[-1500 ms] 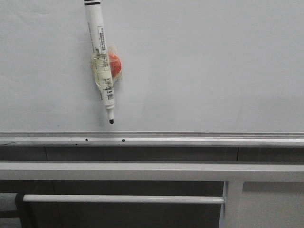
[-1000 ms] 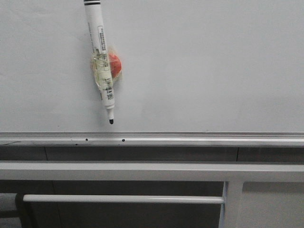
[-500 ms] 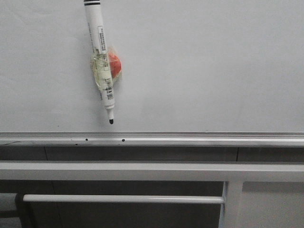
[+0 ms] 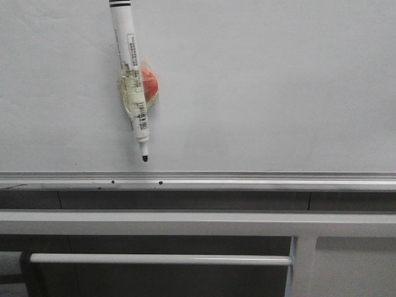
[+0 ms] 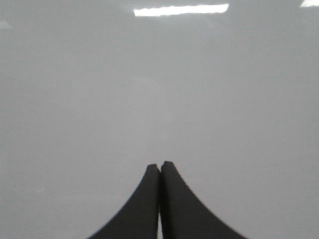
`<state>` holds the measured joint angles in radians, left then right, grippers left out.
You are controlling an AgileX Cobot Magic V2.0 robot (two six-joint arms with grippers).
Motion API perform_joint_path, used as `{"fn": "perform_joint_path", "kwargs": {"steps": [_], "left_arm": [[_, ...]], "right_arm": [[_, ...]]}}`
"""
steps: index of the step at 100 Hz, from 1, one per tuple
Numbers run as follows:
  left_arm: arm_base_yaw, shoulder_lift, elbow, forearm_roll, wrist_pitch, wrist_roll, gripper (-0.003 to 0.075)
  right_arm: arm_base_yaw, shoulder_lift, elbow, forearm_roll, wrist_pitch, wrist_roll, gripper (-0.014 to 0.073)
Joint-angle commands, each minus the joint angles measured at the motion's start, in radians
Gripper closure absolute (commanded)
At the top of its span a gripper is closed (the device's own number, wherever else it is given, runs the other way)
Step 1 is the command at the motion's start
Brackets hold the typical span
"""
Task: Write number 1 on whiteboard
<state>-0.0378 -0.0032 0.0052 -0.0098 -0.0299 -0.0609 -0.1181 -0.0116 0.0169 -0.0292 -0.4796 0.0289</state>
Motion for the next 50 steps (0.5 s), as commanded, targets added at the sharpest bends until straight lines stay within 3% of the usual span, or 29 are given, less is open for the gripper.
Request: {"fn": "perform_joint_path", "kwargs": {"steps": [1,13,28,38,50], "left_arm": [[0.003,-0.024,0.006,0.001,-0.109,0.001,0.0741],[0.003,-0.024,0.006,-0.066,-0.114,0.001,0.0741],[0.003,-0.024,-0.001,-0.197,-0.121,0.001,0.0741],[0.005,-0.017,-0.038,-0.211,-0.113,0.001,0.0741],[0.005,0.031,-0.139,-0.211,0.003,0.001,0.0741]], "right_arm": [[-0.007,-0.014,0.023,-0.007,-0.078,-0.009,0.0637],[-0.007,-0.014,0.023,-0.007,-0.041,0.08,0.0637],[-0.007,-0.014,-0.02,-0.009,0.12,0.196,0.0637],[-0.007,-0.013,-0.112,-0.009,0.36,0.196,0.0637],[-0.007,0.018,-0.252,-0.007,0.663,0.196,0.0637]]}}
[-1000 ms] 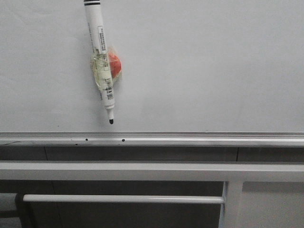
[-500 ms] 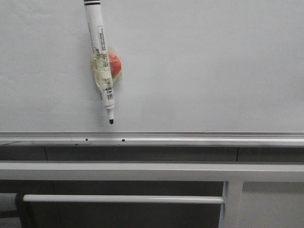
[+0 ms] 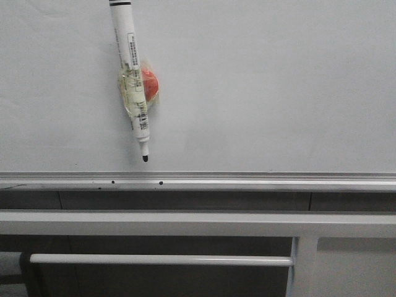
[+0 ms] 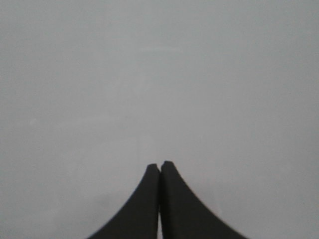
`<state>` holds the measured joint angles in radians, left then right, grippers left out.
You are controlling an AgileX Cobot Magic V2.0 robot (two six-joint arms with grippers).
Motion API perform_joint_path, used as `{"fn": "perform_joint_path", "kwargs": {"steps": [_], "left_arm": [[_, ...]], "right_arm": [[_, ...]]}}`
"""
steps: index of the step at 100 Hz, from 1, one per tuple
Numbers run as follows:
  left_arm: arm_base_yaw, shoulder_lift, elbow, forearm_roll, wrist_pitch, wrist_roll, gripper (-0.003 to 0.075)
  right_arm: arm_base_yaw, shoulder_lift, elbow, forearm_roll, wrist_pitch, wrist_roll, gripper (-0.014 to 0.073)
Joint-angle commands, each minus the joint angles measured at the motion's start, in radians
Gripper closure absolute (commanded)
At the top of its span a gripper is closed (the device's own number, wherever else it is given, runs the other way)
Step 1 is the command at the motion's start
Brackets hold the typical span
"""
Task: Write number 1 on whiteboard
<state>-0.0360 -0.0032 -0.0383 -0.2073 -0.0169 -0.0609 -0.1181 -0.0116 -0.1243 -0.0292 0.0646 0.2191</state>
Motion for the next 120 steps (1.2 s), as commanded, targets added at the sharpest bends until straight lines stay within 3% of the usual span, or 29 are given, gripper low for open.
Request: {"fn": "perform_joint_path", "kwargs": {"steps": [1,25,53,63,75,82,108,120], "left_arm": [[0.003,0.039,-0.103,-0.014,-0.003,0.001,0.0741],[0.003,0.215,-0.35,-0.006,0.099,0.001,0.0741],[-0.004,0.311,-0.356,-0.016,0.042,0.001,0.0728],[-0.02,0.32,-0.356,0.011,0.042,0.01,0.0611],[-0.037,0.32,-0.356,0.02,0.023,0.008,0.0349],[-0.037,0.32,-0.356,0.02,-0.004,0.008,0.0274],[-0.037,0.32,-0.356,-0.039,-0.117,0.002,0.0322],[-0.037,0.327,-0.354,-0.039,-0.082,0.002,0.0345]], "right_arm": [[-0.007,0.025,-0.119,-0.007,0.132,0.006,0.0637],[-0.005,0.185,-0.315,-0.014,0.492,0.002,0.0637],[-0.003,0.207,-0.294,0.066,0.483,0.002,0.0637],[-0.003,0.207,-0.294,0.066,0.487,0.002,0.0637],[-0.003,0.207,-0.294,0.066,0.493,0.002,0.0637],[-0.003,0.207,-0.294,0.066,0.496,0.002,0.0637],[-0.003,0.207,-0.294,0.066,0.496,0.002,0.0637],[-0.003,0.207,-0.294,0.066,0.496,0.002,0.0637]]}}
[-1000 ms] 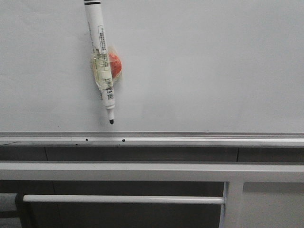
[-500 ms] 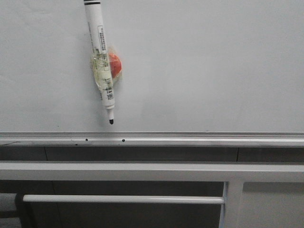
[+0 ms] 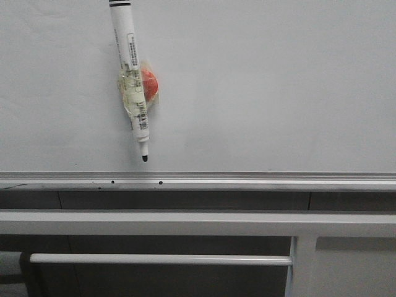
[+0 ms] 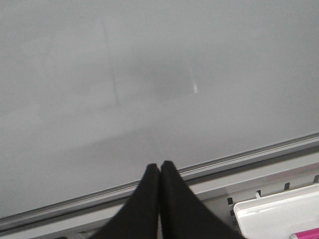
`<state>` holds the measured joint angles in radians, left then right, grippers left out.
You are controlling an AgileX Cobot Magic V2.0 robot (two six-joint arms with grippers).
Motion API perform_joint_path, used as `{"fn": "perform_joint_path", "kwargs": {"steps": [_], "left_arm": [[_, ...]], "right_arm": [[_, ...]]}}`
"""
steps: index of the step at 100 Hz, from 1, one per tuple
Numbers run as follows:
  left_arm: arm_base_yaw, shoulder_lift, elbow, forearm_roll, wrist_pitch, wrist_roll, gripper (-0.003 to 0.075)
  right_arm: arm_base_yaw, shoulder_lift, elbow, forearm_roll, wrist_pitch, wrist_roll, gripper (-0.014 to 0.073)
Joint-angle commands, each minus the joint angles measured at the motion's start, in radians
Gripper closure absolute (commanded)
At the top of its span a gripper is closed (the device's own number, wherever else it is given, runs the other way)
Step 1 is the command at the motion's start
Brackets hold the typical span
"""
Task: Write number 1 on whiteboard
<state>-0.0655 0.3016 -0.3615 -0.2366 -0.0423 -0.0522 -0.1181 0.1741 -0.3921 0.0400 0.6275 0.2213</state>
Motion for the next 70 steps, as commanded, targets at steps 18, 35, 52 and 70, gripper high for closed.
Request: {"fn": "perform_joint_path", "kwargs": {"steps": [18,35,52,70], "left_arm": [[-0.015,0.057,-0.029,-0.01,0.078,-0.007,0.0346],[-0.08,0.094,-0.024,-0.01,0.113,0.012,0.0346],[-0.204,0.128,0.045,-0.012,0.026,0.031,0.0346],[-0.368,0.146,0.157,-0.014,-0.107,0.026,0.038]], "right_arm": [[-0.003,0.021,-0.026,0.004,-0.065,-0.001,0.0637],[-0.003,0.021,-0.026,0.005,-0.065,-0.001,0.0637],[-0.003,0.021,-0.026,0.005,-0.062,-0.001,0.0637],[-0.003,0.021,-0.026,0.005,-0.062,-0.001,0.0637]]}}
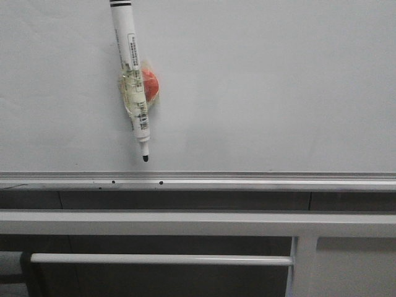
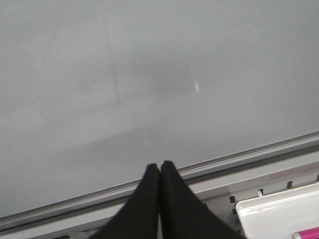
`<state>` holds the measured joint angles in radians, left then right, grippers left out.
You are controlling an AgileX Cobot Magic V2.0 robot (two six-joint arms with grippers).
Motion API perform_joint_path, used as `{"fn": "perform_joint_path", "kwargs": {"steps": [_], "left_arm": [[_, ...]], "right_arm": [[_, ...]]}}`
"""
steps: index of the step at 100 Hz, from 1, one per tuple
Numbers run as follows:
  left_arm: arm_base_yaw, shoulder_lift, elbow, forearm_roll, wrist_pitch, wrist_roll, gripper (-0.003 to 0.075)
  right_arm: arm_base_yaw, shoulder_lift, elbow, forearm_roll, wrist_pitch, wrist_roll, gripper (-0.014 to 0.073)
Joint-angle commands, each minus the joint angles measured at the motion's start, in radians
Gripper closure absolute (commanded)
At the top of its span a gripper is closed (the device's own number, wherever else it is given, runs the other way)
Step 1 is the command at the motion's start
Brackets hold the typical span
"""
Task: Write number 1 on whiteboard
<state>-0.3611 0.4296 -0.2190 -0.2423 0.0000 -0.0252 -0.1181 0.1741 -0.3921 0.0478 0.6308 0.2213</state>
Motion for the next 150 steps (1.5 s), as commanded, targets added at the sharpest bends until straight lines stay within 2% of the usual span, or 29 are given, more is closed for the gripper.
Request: {"fn": "perform_joint_path", "kwargs": {"steps": [1,11,30,47,57,79,106,120,150], "left_arm": [[-0.078,0.018,0.023,-0.008,-0.155,-0.003,0.0384],[-0.161,0.022,0.068,-0.012,-0.245,-0.005,0.0428],[-0.266,0.096,0.108,-0.025,-0.352,-0.005,0.043],[-0.322,0.258,0.108,-0.027,-0.465,-0.015,0.043],[-0.369,0.37,0.108,-0.027,-0.558,-0.079,0.043],[-0.546,0.626,0.108,-0.05,-0.935,-0.119,0.043],[-0.781,0.923,0.108,-0.196,-1.315,-0.119,0.0423],[-0.836,1.008,0.108,-0.294,-1.358,-0.119,0.0423],[-0.851,1.049,0.046,-0.341,-1.383,-0.125,0.0421]], "right_arm": [[-0.003,0.021,-0.026,-0.002,-0.065,-0.001,0.0637],[-0.003,0.021,-0.026,-0.002,-0.065,-0.001,0.0637],[-0.003,0.021,-0.026,-0.002,-0.065,-0.001,0.0637],[-0.003,0.021,-0.026,-0.002,-0.065,-0.001,0.0637],[-0.003,0.021,-0.026,-0.002,-0.065,-0.001,0.0637],[0.006,0.021,-0.026,-0.002,-0.061,-0.001,0.0637],[0.109,0.025,-0.026,-0.002,0.02,-0.001,0.0637],[0.121,0.025,-0.026,-0.002,0.034,-0.001,0.0637],[0.129,0.025,-0.023,-0.01,0.022,-0.01,0.0637]]}}
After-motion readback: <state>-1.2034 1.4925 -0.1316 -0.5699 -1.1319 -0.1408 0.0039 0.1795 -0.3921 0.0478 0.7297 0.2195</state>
